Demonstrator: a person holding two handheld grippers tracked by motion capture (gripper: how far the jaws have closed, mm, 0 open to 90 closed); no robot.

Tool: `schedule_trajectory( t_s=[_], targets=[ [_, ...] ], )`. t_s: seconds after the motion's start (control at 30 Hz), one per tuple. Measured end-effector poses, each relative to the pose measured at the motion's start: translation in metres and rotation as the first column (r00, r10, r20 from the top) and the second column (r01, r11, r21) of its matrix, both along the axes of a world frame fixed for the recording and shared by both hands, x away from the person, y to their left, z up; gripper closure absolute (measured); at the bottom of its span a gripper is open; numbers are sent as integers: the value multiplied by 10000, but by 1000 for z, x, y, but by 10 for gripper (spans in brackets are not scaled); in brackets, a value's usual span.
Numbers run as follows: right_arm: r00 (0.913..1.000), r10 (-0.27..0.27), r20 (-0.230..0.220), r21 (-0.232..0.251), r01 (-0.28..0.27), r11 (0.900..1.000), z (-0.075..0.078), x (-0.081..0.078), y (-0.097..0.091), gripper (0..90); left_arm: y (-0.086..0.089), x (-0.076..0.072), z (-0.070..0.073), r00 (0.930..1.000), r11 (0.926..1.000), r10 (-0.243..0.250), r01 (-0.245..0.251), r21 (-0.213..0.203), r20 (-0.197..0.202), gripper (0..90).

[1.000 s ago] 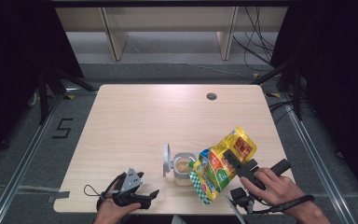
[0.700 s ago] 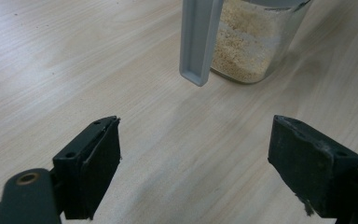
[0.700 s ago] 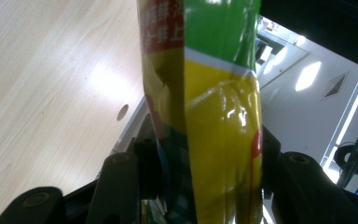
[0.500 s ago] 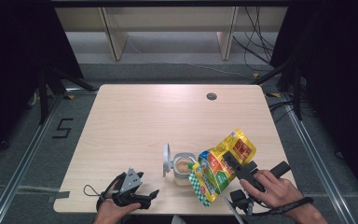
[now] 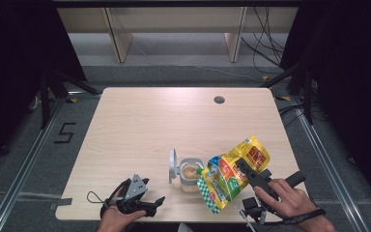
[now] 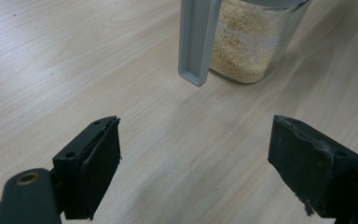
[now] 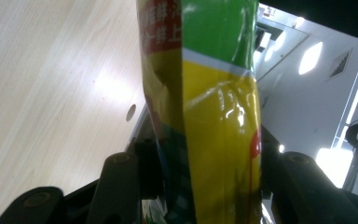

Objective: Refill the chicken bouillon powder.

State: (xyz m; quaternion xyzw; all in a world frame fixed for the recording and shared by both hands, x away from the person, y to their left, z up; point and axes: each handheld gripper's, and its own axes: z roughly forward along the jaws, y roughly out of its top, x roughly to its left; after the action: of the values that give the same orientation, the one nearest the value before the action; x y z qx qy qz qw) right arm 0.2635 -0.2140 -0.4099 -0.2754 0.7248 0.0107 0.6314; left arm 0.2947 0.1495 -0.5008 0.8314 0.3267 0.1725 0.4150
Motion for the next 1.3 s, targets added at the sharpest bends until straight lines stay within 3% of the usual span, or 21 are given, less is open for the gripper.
schedule_trajectory(
  t_s=[0.1,0.13,0.23,0.37,0.67,0.7,0.73,0.8,0.83,0.9,0.93,0.97,1.0,1.03,1.07,1.1,1.17,1.2,1.23,1.27,1.3],
  targets=[
    [9999,-23,-150,85,24,10000,-3,1,0,591,0,0,0,10000,10000,18,-19,-82,-64,164],
    [9996,-8,-265,466,20,9989,-5,1,-1,593,0,-1,-1,9998,9998,142,-144,-161,-158,164],
    [9986,394,-343,363,-382,9986,-4,6,0,598,1,0,0,10000,10000,65,-65,-53,-34,164],
    [9939,444,-1014,1126,-329,9931,-10,10,-2,612,1,-1,1,9999,10000,-1,0,-87,-117,164],
    [9694,572,-2387,3049,189,9522,-30,17,-6,645,0,0,0,10000,10000,27,-28,-90,-72,164],
    [9656,565,-2537,2988,227,9540,-31,18,-7,648,0,-1,-1,9998,9998,117,-119,-150,-145,164],
    [9629,479,-2657,3225,419,9456,-32,17,-8,650,0,-1,-1,9998,9998,168,-170,-144,-136,164],
    [9612,802,-2638,3231,97,9463,-31,19,-9,653,1,-1,1,9998,9998,107,-110,-168,-173,164],
    [9452,516,-3224,3938,843,9153,-37,16,-11,654,-1,-1,0,9995,9988,292,-296,-389,-99,164],
    [9365,1032,-3350,4036,436,9139,-36,20,-12,659,-1,-2,0,9996,9991,246,-251,-336,-158,164],
    [9413,995,-3227,3883,357,9208,-34,19,-13,660,0,-2,1,9997,9998,201,-201,-54,-121,164],
    [9351,983,-3405,3999,494,9152,-35,19,-13,661,0,-2,1,9998,9998,178,-179,-117,-111,164],
    [9281,1068,-3568,4335,632,8989,-37,19,-15,663,0,-2,1,9998,9998,163,-164,-109,-89,164],
    [9233,1112,-3677,4351,651,8980,-36,19,-15,664,0,-2,1,9998,9998,186,-187,-90,-105,164],
    [9143,1182,-3874,4557,784,8867,-37,19,-17,665,0,-1,1,9998,9998,112,-114,-144,-144,164],
    [9078,1270,-3997,4930,961,8647,-39,19,-18,669,0,-2,0,9997,9997,176,-178,-195,-151,165],
    [8974,1421,-4178,5161,1056,8500,-40,23,-20,673,0,-1,0,9999,9997,121,-124,-190,-113,164],
    [8994,1584,-4075,5066,783,8586,-39,25,-20,674,-3,-2,-1,9997,9984,239,-244,-510,-101,164],
    [8883,1561,-4318,5304,1101,8406,-41,25,-21,674,-3,-2,0,9998,9987,190,-192,-482,-51,164],
    [8830,1703,-4373,5275,985,8439,-42,27,-22,675,-2,-1,0,9999,9991,99,-98,-402,34,164],
    [8753,1757,-4506,5506,1176,8265,-45,27,-23,676,-2,-1,0,9999,9991,101,-99,-414,45,164]
  ],
)
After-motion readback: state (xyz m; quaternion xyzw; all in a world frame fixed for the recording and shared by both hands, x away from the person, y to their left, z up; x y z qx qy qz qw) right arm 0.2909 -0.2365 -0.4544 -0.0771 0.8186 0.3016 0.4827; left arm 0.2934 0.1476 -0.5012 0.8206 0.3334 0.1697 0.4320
